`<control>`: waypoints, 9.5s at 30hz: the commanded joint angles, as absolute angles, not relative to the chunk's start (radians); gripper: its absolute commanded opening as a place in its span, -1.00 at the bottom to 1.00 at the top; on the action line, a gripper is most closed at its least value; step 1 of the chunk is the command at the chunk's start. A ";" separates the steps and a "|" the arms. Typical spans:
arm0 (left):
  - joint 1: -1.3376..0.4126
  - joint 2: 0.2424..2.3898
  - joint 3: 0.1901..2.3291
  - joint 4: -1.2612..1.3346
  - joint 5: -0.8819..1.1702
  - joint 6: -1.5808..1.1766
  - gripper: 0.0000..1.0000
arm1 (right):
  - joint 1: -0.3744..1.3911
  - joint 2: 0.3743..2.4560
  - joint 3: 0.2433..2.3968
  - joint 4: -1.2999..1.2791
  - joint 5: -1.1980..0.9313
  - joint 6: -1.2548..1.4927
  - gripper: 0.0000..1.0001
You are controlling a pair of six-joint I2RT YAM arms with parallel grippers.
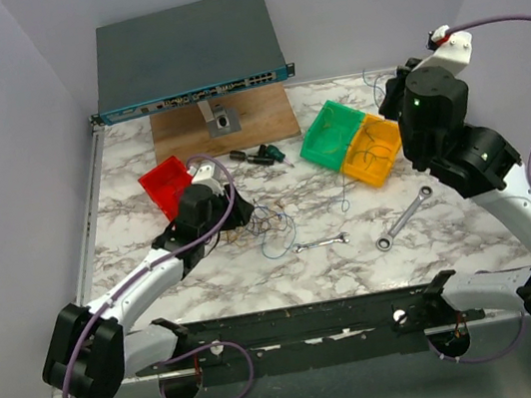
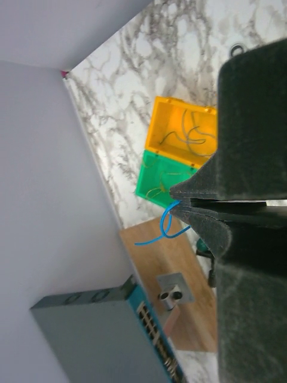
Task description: Untangle the cables
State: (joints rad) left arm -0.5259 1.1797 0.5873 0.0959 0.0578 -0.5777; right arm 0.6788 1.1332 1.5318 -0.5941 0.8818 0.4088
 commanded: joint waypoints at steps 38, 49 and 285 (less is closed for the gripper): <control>-0.537 1.137 0.575 0.119 0.040 -0.555 0.07 | 0.306 1.511 1.205 -0.434 0.638 0.554 -0.99; -0.537 1.134 0.577 0.117 0.040 -0.555 0.07 | 0.280 1.448 1.144 -0.485 0.731 0.649 -0.99; -0.564 1.178 0.550 0.074 0.024 -0.520 -1.00 | 0.192 1.913 1.213 -0.284 0.631 0.555 -0.99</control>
State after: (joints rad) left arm -0.5545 1.1950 0.5594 0.0578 0.0334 -0.5381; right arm 0.2012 1.8824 1.2076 -0.3309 0.6033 0.4736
